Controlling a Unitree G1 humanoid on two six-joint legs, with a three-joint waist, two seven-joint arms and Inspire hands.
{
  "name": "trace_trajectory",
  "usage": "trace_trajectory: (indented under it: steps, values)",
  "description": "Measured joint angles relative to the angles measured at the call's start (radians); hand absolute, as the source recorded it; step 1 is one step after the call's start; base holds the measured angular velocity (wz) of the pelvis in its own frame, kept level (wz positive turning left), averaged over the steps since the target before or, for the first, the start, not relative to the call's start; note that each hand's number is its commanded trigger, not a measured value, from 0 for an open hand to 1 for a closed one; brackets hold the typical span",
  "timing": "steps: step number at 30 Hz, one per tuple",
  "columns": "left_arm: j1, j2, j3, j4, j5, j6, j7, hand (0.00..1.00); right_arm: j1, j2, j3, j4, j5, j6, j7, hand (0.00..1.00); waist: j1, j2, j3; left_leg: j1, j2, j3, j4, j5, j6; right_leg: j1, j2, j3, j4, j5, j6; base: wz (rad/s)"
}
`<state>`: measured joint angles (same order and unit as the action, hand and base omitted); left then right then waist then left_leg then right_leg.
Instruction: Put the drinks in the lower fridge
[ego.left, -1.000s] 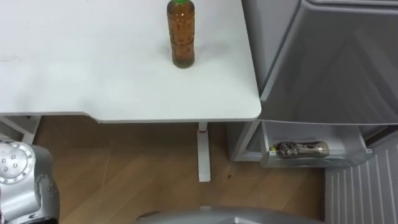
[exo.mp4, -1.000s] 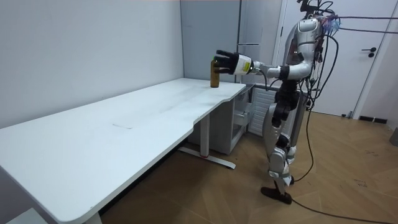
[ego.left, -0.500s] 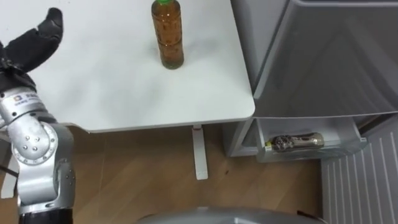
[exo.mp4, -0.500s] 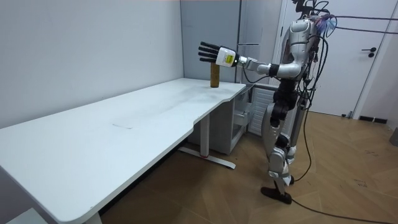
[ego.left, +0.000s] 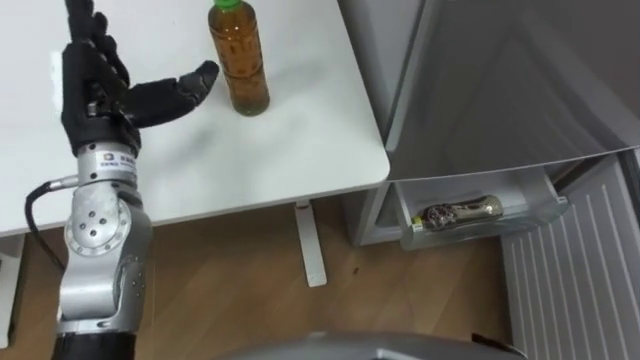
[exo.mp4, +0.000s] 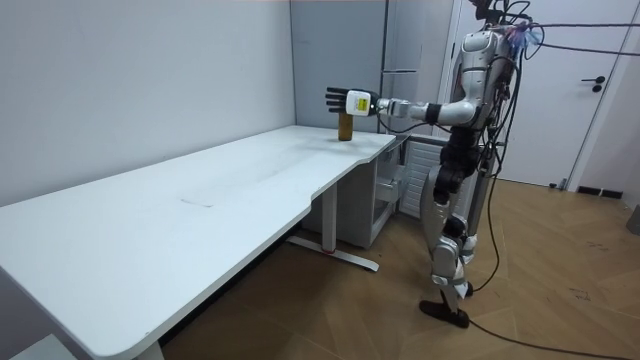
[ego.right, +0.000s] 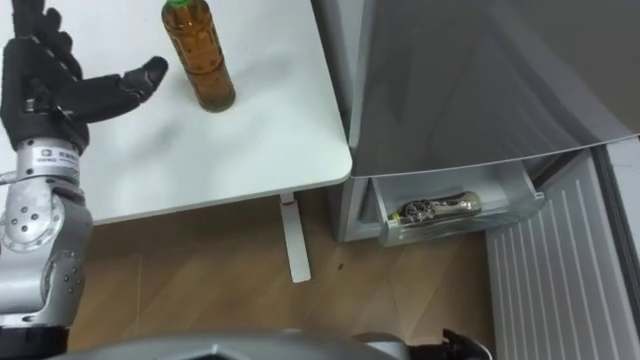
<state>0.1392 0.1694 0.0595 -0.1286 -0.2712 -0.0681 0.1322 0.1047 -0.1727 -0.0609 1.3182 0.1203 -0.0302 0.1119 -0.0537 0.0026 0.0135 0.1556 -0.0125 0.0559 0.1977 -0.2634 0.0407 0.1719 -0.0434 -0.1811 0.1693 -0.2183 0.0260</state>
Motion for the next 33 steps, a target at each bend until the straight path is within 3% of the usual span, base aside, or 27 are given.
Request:
trace_trajectory:
  steps: [10,24,33]
  values:
    - [-0.020,-0.002,-0.006,0.081,0.001,0.071,-0.078,0.00,-0.008,-0.010,0.039,-0.001,0.013,0.004,-0.001,0.00,0.003,0.006,-0.0043,-0.003,0.002,0.009,0.001,0.000,0.000,-0.005,0.001,0.000,-0.001,0.005,-0.001,-0.02]
    - [-0.034,-0.002,-0.034,0.143,-0.009,0.092,-0.114,0.00,-0.018,-0.012,0.049,-0.004,0.020,0.009,-0.015,0.00,-0.013,0.013,0.0000,-0.004,0.004,0.014,0.001,0.000,0.000,-0.012,0.004,0.016,-0.001,0.006,-0.001,-0.02]
    - [-0.100,-0.001,-0.031,0.195,-0.013,0.094,-0.113,0.00,-0.012,-0.004,0.047,-0.027,0.029,0.009,-0.031,0.00,-0.026,0.013,0.0016,-0.004,0.008,0.028,0.000,0.000,0.000,-0.016,0.009,0.034,-0.001,0.008,-0.004,-0.04]
